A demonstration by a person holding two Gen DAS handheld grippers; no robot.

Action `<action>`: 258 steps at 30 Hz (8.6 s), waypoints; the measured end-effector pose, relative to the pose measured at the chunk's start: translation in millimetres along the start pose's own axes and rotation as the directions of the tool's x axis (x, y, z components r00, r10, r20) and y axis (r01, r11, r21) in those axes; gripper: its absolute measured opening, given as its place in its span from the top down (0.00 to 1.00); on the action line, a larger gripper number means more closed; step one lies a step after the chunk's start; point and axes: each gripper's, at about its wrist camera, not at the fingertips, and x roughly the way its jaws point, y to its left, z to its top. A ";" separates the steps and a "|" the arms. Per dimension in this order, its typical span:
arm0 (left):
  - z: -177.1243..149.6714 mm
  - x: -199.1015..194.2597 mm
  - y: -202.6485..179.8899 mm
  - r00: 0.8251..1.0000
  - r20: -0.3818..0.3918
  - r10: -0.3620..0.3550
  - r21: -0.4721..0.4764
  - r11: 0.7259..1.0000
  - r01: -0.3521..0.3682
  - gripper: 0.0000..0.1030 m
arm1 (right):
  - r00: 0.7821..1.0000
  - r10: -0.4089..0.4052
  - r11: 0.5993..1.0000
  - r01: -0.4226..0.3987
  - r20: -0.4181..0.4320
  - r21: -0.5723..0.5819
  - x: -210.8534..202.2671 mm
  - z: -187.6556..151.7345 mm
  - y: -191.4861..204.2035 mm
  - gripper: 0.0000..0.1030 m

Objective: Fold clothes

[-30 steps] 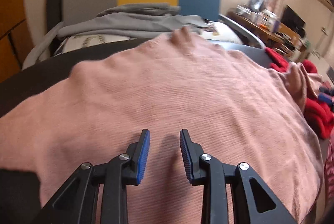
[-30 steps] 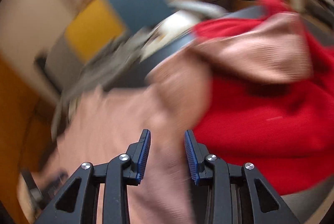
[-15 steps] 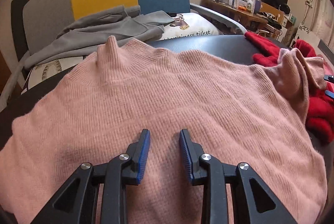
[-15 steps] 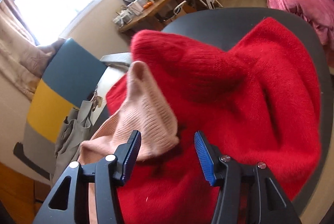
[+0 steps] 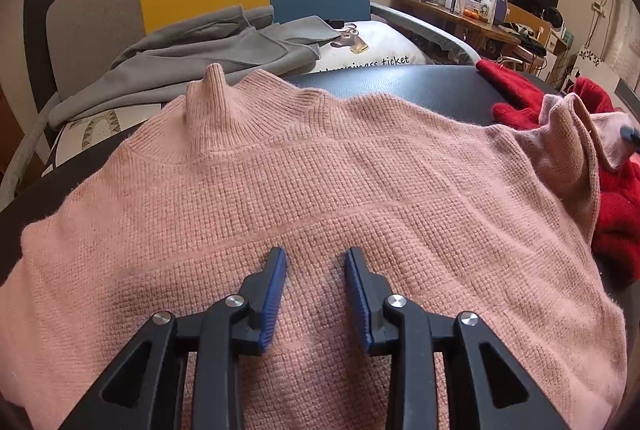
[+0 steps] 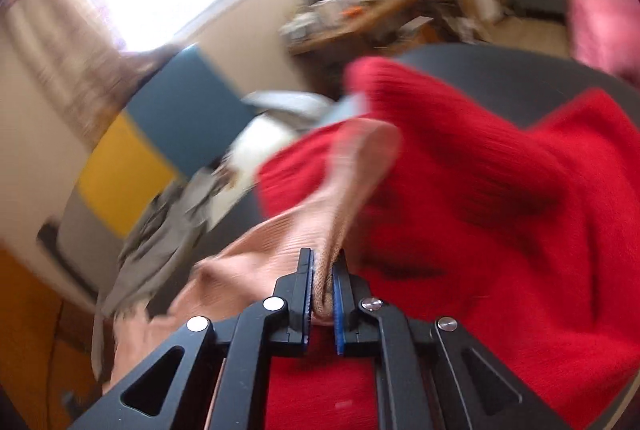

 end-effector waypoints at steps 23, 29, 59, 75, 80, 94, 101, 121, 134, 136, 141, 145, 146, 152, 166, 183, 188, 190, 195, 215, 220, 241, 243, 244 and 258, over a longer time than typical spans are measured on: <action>74.1 8.7 -109.6 0.830 -0.115 -0.545 -0.206 0.831 0.517 0.56 | 0.984 0.052 0.927 -0.112 -0.172 -0.358 45.4 -87.9 106.4 0.91; 83.8 29.7 -128.4 0.823 -0.159 -0.545 -0.219 0.833 0.509 0.56 | 0.982 0.053 0.914 -0.122 -0.183 -0.388 48.4 -96.5 108.5 0.91; 95.4 -15.7 55.7 0.845 -0.058 -0.532 -0.373 0.796 0.476 0.95 | 0.941 0.124 0.916 -0.230 -0.313 -0.329 41.3 -158.4 109.6 0.21; 47.2 -19.8 157.7 0.735 -0.215 -0.643 -0.564 0.696 0.444 0.95 | 0.952 0.017 0.865 -0.167 -0.306 -0.473 46.5 -172.4 129.1 0.08; 19.8 8.7 186.3 0.762 -0.203 -0.615 -0.646 0.669 0.368 0.87 | 0.952 -0.004 0.854 -0.155 -0.306 -0.496 49.7 -174.0 134.1 0.06; -35.6 -12.4 192.1 0.807 -0.132 -0.575 -0.527 0.730 0.434 0.72 | 0.952 -0.039 0.835 -0.137 -0.305 -0.533 55.2 -178.7 140.9 0.00; -32.3 -2.7 178.0 0.812 -0.073 -0.579 -0.549 0.703 0.452 0.69 | 0.953 -0.044 0.834 -0.131 -0.301 -0.536 55.2 -180.0 141.4 0.00; 34.9 -76.9 191.8 0.800 0.056 -0.598 -0.509 0.672 0.538 0.96 | 0.951 -0.013 0.849 -0.153 -0.309 -0.506 52.1 -175.7 137.5 0.00; -33.1 -39.9 227.4 0.889 -0.078 -0.450 -0.546 0.765 0.340 0.96 | 0.934 0.177 0.933 -0.260 -0.311 -0.251 13.4 -139.3 120.5 0.01; -37.2 -35.9 226.5 0.890 -0.086 -0.447 -0.545 0.769 0.334 0.96 | 0.935 0.202 0.939 -0.269 -0.292 -0.213 12.1 -131.3 120.1 0.01; -37.4 -37.1 233.0 0.891 -0.046 -0.453 -0.566 0.746 0.350 0.96 | 0.909 0.261 0.939 -0.317 -0.326 -0.132 43.2 -124.3 134.3 0.01; -41.8 -26.6 226.9 0.889 -0.104 -0.447 -0.545 0.773 0.325 0.95 | 0.914 0.180 0.964 -0.238 -0.364 -0.122 72.2 -136.4 129.7 0.01; -44.4 -22.2 223.4 0.889 -0.125 -0.441 -0.535 0.784 0.314 0.95 | 0.921 0.187 0.960 -0.245 -0.342 -0.134 70.8 -137.7 129.9 0.01; -58.1 -14.4 235.7 0.871 -0.055 -0.488 -0.607 0.709 0.359 0.95 | 0.934 0.072 0.927 -0.192 -0.350 -0.321 73.1 -149.3 153.6 0.01; -19.8 -57.0 197.8 0.926 0.016 -0.378 -0.375 0.856 0.356 0.89 | 0.952 0.041 0.886 -0.175 -0.304 -0.429 87.0 -115.4 194.0 0.01; -51.0 -31.1 174.4 0.929 -0.068 -0.363 -0.273 0.903 0.332 0.92 | 0.906 -0.093 0.850 -0.144 -0.412 -0.508 186.3 -96.3 200.2 0.00; -39.3 -47.2 171.2 0.943 -0.024 -0.333 -0.277 0.908 0.314 0.90 | 0.925 -0.118 0.839 -0.102 -0.361 -0.534 176.5 -98.4 207.1 0.00; -30.1 -53.1 170.2 0.947 0.009 -0.320 -0.268 0.912 0.311 0.89 | 0.938 -0.115 0.821 -0.095 -0.326 -0.562 164.4 -102.3 217.9 0.00; -18.7 -37.3 173.9 0.963 -0.019 -0.269 -0.286 0.924 0.253 0.88 | 0.943 -0.060 0.734 -0.180 -0.327 -0.655 135.3 -137.9 255.4 0.00; -42.7 -69.6 167.2 0.998 0.009 -0.061 -0.287 0.956 0.061 0.83 | 0.942 -0.118 0.770 -0.112 -0.313 -0.628 119.1 -180.0 264.1 0.00; -72.9 -112.1 178.4 0.999 0.032 -0.008 -0.343 0.939 0.018 0.81 | 0.946 -0.058 0.756 -0.166 -0.318 -0.633 64.0 -215.3 261.1 0.00; -223.9 -220.5 449.7 0.929 -0.064 0.363 -0.821 0.510 -0.256 0.69 | 0.959 -0.099 0.701 -0.122 -0.266 -0.703 14.7 -295.8 226.5 0.00; -222.6 -214.7 449.4 0.904 -0.112 0.412 -0.806 0.495 -0.325 0.69 | 0.959 -0.099 0.699 -0.122 -0.264 -0.705 15.0 -296.2 226.5 0.00; -222.2 -211.3 448.6 0.887 -0.133 0.442 -0.786 0.498 -0.366 0.69 | 0.960 -0.099 0.698 -0.121 -0.263 -0.705 15.2 -296.4 226.6 0.00; -179.4 -149.0 462.8 0.651 -0.366 0.665 -0.600 0.366 -0.711 0.74 | 0.961 -0.102 0.681 -0.120 -0.256 -0.722 18.5 -298.7 228.7 0.00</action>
